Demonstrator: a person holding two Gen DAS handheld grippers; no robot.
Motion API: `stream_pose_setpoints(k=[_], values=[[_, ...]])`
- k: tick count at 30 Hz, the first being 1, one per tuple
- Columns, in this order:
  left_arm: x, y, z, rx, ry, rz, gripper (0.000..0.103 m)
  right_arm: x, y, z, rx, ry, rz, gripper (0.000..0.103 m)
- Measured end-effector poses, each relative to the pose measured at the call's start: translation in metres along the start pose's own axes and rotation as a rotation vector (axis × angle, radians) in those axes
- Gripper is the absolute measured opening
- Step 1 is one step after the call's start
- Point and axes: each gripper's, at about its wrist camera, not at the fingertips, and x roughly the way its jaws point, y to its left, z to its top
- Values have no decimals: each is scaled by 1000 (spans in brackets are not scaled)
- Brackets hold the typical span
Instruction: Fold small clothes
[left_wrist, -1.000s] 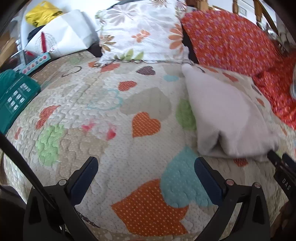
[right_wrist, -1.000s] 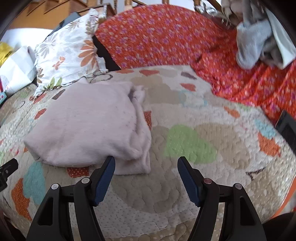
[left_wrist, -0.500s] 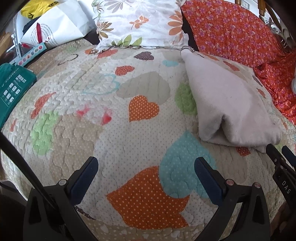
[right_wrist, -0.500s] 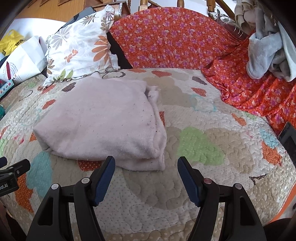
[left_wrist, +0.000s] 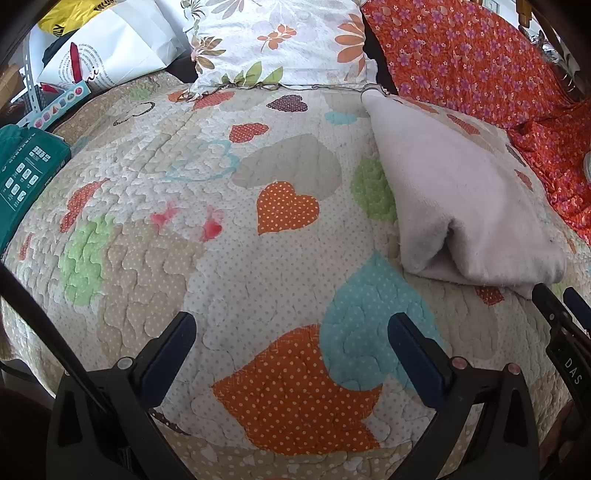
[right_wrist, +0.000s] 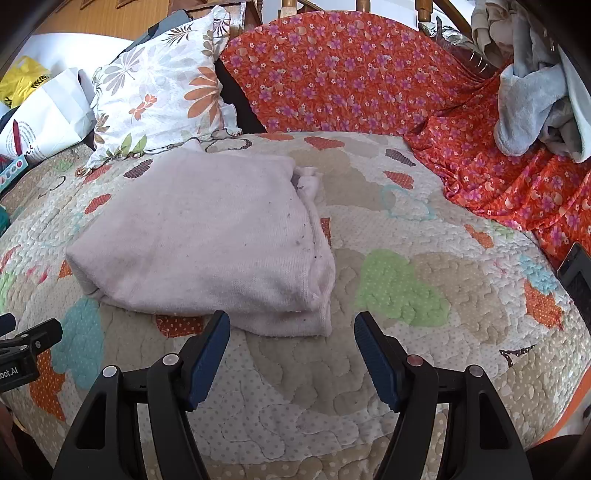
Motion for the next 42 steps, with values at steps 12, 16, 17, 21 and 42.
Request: stream_pose_setpoints(k=[12, 16, 17, 21, 42], values=[[6, 4, -1, -11, 29, -9, 103, 2, 0, -1, 1, 5, 3, 75], [5, 4, 0, -9, 26, -9, 103, 3, 1, 0, 2, 11, 5, 75], [4, 5, 0, -10, 23, -10, 103, 3, 1, -1, 1, 11, 5, 75], [2, 6, 1, -18, 14, -13, 103, 5, 1, -2, 4, 22, 8, 75], [11, 4, -4, 10, 57, 25, 103, 10, 0, -3, 7, 47, 16, 75]])
